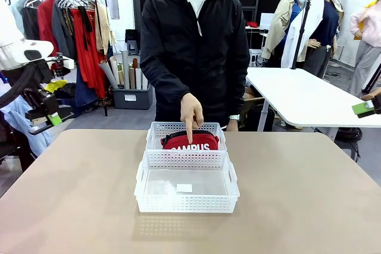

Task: Distribute items into two baskets.
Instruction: Place the picked Stapler into the Organizing basket as instructed by the person.

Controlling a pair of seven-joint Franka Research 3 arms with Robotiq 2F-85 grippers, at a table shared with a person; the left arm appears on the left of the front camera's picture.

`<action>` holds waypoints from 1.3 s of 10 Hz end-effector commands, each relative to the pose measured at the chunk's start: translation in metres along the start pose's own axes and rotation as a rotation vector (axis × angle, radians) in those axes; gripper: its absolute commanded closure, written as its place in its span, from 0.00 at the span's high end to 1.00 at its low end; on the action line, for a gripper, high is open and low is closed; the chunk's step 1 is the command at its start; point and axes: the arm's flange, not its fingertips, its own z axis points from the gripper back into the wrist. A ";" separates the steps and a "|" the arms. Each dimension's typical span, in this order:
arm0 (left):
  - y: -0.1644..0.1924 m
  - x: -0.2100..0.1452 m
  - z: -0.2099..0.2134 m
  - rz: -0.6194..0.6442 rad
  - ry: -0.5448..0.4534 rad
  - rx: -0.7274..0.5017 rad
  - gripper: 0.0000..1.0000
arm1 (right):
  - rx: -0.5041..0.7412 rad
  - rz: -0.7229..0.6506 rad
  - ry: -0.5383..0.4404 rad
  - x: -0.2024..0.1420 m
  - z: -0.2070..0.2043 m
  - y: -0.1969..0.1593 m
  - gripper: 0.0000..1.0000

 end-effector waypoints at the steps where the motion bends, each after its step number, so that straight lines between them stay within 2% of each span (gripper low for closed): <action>1: 0.001 0.000 0.004 0.000 -0.006 0.010 0.00 | 0.001 0.003 0.000 0.001 0.001 0.001 1.00; 3: 0.000 0.000 0.000 0.000 0.000 0.000 0.00 | 0.001 0.003 0.000 0.001 0.001 0.001 1.00; 5: -0.018 0.003 -0.002 -0.002 -0.019 -0.001 0.00 | 0.001 0.003 0.000 0.001 0.001 0.001 1.00; 8: -0.068 0.014 -0.008 -0.074 -0.018 0.005 0.00 | 0.001 0.003 0.000 0.001 0.001 0.001 1.00; 13: -0.136 0.032 -0.038 -0.277 0.059 -0.020 0.00 | 0.001 0.003 0.000 0.001 0.001 0.001 1.00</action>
